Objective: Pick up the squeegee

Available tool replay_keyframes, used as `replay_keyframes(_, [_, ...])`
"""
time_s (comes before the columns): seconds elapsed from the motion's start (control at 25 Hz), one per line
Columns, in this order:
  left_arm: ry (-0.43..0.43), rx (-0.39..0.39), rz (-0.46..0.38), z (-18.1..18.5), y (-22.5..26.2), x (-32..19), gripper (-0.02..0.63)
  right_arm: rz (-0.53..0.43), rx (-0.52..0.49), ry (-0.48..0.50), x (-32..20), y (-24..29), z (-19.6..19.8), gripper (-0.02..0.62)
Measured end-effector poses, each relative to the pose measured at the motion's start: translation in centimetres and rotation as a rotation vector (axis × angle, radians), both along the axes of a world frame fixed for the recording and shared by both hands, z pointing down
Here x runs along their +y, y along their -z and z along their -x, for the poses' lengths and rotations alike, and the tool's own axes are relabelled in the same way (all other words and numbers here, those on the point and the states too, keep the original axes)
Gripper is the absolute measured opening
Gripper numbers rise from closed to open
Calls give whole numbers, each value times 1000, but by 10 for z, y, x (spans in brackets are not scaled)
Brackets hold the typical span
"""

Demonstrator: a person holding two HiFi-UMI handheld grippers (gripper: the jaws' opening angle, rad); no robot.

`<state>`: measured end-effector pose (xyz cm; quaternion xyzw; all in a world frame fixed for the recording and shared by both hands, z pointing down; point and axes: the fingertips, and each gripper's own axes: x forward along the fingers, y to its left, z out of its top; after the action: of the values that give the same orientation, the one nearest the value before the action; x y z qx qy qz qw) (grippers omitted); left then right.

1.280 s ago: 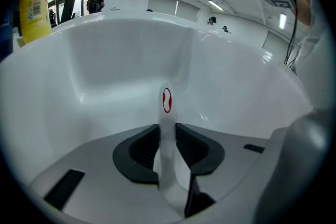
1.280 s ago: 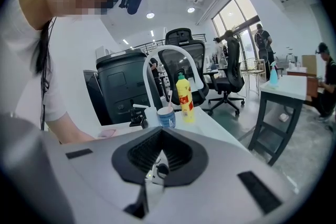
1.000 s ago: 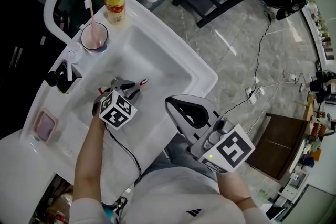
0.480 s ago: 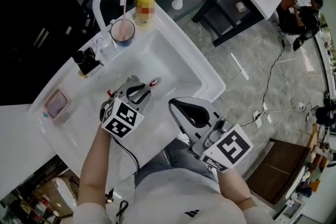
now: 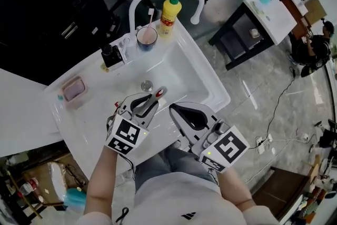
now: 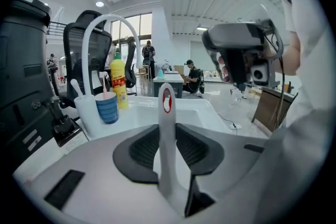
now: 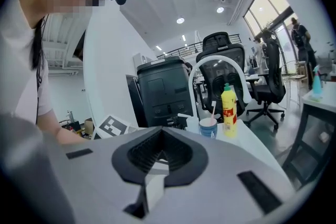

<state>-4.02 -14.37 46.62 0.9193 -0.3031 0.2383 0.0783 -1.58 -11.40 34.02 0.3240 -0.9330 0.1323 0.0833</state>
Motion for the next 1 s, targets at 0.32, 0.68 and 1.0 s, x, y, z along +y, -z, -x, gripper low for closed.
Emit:
replay_keyframes(0.32, [147,76,-71,20,46,22,112,-35,-19,99,18,11,15,9])
replay_keyframes(0.68, [274,180,-174,36,105,50,112,-68,-43,187,32,22,27,9])
replay_keyframes(1.0, [374,242,-243,45,136,74,112,-105,-66,253,45,33,34,9])
